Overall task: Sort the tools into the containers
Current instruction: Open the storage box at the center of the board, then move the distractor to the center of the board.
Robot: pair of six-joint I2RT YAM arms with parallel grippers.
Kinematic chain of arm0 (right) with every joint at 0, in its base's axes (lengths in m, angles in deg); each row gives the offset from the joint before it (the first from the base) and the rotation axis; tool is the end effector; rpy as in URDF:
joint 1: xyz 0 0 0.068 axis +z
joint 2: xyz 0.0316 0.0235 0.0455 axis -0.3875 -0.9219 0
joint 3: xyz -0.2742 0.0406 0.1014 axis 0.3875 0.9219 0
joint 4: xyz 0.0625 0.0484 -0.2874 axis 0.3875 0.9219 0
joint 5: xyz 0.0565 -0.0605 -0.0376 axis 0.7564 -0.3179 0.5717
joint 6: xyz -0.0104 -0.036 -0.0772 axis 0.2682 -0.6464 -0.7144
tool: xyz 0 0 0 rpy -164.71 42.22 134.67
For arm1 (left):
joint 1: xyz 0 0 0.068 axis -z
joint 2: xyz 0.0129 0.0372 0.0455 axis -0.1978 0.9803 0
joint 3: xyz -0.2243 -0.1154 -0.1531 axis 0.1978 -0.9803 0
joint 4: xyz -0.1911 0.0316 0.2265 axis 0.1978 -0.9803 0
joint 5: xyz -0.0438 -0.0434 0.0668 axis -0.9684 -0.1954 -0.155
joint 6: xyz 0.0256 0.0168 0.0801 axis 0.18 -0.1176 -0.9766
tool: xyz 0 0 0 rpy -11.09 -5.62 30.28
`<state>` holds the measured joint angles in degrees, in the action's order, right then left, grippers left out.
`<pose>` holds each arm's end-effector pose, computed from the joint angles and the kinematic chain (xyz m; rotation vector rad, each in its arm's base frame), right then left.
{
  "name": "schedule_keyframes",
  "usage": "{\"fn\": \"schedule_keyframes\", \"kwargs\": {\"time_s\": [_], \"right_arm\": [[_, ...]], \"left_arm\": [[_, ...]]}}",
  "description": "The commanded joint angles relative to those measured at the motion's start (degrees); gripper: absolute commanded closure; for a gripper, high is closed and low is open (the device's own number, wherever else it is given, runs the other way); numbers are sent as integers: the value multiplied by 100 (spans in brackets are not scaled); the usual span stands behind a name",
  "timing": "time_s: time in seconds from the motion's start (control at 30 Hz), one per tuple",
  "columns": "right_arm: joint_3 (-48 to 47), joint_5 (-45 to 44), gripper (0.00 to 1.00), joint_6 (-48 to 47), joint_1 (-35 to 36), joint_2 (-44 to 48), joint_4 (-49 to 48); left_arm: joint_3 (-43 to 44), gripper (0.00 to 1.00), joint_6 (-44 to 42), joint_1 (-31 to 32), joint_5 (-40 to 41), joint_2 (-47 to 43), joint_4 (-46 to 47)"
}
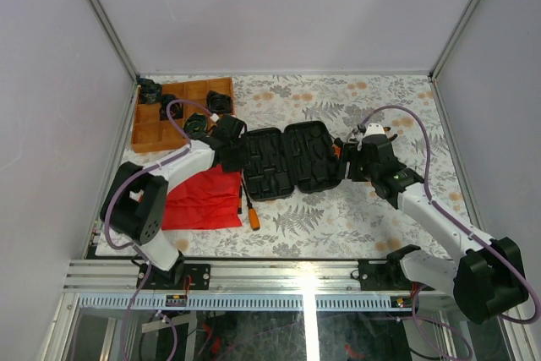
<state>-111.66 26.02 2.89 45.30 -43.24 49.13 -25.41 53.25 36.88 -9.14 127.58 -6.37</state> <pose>0.2757 0.1093 0.2141 0.0227 2.2194 0.3669 0.3471 -0.1660 0.1496 -0.2018 2.6677 -0.3607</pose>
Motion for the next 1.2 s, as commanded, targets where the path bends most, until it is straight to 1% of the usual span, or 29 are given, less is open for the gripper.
{"fn": "schedule_keyframes", "kwargs": {"time_s": [0.0,0.13,0.23,0.4,0.5,0.57,0.67,0.8,0.97,1.17], "right_arm": [[13,-14,26,50,-21,264,-36],[48,-18,25,63,-25,344,-17],[58,13,25,59,-21,330,-9],[74,121,27,101,-19,292,-46],[91,146,27,113,-20,292,-53],[123,143,28,112,-19,305,-44],[179,135,28,109,-19,334,-31],[248,125,28,118,-23,366,-23],[256,109,27,124,-18,422,4],[191,87,26,146,-21,538,79]], "left_arm": [[-43,52,9,16,410,-547,-142],[-425,51,110,-88,463,-1011,-92],[-835,52,167,-305,235,-1238,49],[-1471,62,351,-703,-329,-1348,379],[-1703,67,514,-902,-398,-1300,414],[-1826,68,612,-1047,-319,-1322,381],[-1990,67,741,-1291,-70,-1484,261],[-2095,62,820,-1726,299,-1755,17],[-2081,57,815,-2067,788,-2137,-277],[-1807,49,649,-2094,543,-2745,-302]]}}
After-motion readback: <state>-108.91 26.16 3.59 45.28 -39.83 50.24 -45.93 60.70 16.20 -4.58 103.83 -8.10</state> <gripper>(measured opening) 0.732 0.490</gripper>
